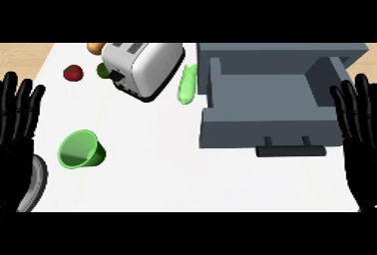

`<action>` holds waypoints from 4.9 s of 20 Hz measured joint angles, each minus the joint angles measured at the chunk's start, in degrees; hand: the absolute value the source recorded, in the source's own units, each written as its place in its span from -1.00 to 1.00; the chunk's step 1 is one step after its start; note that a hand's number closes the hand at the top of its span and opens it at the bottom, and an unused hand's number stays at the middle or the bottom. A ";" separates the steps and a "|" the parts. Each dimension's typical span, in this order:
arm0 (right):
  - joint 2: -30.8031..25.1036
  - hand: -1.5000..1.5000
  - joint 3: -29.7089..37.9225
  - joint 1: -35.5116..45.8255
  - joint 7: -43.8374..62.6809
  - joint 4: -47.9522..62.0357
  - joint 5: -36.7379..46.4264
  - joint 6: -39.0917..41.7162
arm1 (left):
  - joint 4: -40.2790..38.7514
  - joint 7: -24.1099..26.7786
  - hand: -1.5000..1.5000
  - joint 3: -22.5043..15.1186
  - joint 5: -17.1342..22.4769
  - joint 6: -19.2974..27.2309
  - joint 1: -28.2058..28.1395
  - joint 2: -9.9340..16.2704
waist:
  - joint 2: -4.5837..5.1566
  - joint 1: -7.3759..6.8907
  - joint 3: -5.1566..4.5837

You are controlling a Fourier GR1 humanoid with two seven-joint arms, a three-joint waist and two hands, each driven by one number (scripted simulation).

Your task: Pick up the cup, place it into the drawer and close the drawer

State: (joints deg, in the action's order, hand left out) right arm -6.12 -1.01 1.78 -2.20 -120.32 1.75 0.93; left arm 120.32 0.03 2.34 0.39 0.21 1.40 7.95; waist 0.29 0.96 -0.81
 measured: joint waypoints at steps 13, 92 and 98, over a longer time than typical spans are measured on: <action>1.54 -1.00 -0.55 -0.78 5.25 2.08 -6.70 3.36 | -6.11 -0.98 -1.00 6.49 13.05 -3.40 0.01 -1.52 | -0.27 -0.98 0.76; 1.57 -1.00 3.48 3.28 11.82 0.67 -10.29 6.37 | -87.17 46.88 -1.00 16.36 7.70 -11.85 12.66 6.58 | -0.24 -0.70 0.79; 1.71 -1.00 3.67 2.98 11.58 0.17 -10.41 6.44 | -93.99 50.81 -1.00 16.46 7.95 -13.28 16.10 6.97 | -0.23 -0.64 0.76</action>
State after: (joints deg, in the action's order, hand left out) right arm -4.41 2.66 4.75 9.38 -120.15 -8.66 7.37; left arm 26.34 50.83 18.80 8.34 -13.06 17.50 14.93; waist 0.06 0.32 -0.05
